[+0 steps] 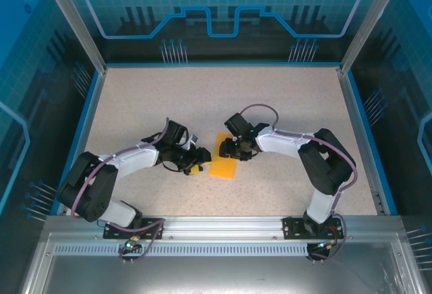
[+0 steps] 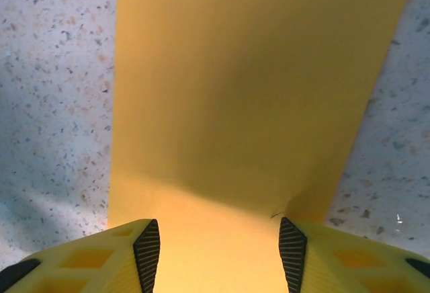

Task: Fold a paper plane with a square sheet of paper (pick it up from the middle)
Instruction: Fold the triangle a second time at the center of the table.

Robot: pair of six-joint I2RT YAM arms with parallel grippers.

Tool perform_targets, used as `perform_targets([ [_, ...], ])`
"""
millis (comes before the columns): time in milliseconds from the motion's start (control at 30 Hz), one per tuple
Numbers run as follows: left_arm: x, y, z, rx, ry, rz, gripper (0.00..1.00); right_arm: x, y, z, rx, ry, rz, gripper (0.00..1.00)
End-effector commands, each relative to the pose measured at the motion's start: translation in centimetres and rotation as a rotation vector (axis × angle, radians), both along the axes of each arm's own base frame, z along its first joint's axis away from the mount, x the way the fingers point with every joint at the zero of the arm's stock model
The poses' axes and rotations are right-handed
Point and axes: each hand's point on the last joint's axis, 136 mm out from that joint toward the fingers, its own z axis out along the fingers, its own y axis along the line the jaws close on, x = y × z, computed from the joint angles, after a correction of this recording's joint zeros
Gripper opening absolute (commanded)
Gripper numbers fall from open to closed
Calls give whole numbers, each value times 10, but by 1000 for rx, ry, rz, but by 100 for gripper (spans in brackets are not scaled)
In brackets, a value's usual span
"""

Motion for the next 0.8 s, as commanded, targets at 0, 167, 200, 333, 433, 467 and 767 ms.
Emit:
perform_targets([
  [0,-6,-8,-4,-8,36,-20,57,-3,-4,-10,-21,32,14,53],
  [167,-6,-14,-8,2,48,-35,57,-6,-8,-20,-31,52,11,53],
  [200,-7,-15,-10,5,51,-39,57,-8,-10,-21,-33,58,10,53],
  [333,-6,-17,-13,16,60,-44,57,-10,-14,-26,-27,66,-5,53],
  [433,-7,-21,-16,18,65,-54,57,-11,-15,-27,1,70,-13,53],
  [467,-7,-22,-17,22,67,-56,57,-11,-15,-27,13,70,-15,53],
  [767,-3,-24,-24,37,72,-46,57,-10,-12,-26,96,76,-26,53],
])
